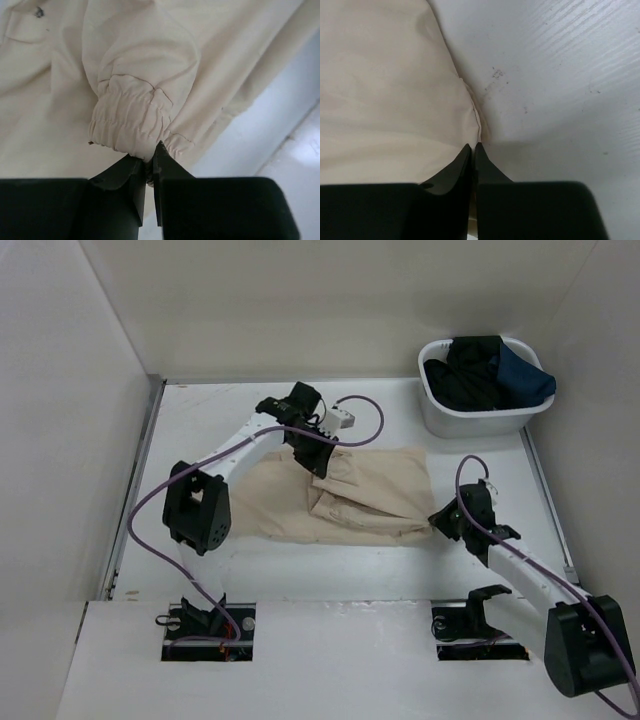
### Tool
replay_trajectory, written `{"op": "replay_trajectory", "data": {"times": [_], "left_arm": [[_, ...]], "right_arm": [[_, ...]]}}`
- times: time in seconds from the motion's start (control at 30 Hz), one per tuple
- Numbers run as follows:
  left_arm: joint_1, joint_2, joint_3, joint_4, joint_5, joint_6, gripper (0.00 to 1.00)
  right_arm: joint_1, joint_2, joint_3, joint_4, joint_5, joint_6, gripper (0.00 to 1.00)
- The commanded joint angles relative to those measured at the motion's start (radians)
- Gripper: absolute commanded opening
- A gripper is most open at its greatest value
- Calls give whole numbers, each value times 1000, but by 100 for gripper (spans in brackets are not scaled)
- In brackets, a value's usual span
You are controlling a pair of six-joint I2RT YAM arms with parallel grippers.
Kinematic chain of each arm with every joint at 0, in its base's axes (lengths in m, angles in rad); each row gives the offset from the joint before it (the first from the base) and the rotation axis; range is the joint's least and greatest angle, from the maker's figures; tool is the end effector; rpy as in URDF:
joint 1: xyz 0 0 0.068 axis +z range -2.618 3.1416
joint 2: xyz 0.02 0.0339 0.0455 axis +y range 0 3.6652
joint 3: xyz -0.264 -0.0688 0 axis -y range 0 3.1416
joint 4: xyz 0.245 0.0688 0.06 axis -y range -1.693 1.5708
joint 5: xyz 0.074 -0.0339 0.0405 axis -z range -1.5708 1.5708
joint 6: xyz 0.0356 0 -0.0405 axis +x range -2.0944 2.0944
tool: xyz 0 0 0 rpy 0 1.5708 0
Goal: Fold and stack the trousers
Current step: Fold the trousers
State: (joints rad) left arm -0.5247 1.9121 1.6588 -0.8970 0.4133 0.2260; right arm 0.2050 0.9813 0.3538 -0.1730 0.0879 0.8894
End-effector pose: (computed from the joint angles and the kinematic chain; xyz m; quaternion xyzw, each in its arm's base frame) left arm 0.3426 -0.2148 0.2616 0.3907 0.8748 -0.2288 0.1721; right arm 0.1798 0.0342 0.1591 0.3262 0.8666 0.1605 0.3417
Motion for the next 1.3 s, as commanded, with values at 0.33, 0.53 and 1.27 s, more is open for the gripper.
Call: {"op": "replay_trajectory", "data": {"times": [0.33, 0.53, 1.27], "left_arm": [[55, -84, -252, -134, 67, 52, 19], [116, -97, -231, -4, -14, -7, 32], [231, -258, -151, -155, -39, 75, 59]], "right_arm": [[-65, -15, -1, -26, -31, -66, 4], [-74, -66, 57, 18, -95, -125, 58], [-105, 576, 353, 221, -419, -201, 14]]}}
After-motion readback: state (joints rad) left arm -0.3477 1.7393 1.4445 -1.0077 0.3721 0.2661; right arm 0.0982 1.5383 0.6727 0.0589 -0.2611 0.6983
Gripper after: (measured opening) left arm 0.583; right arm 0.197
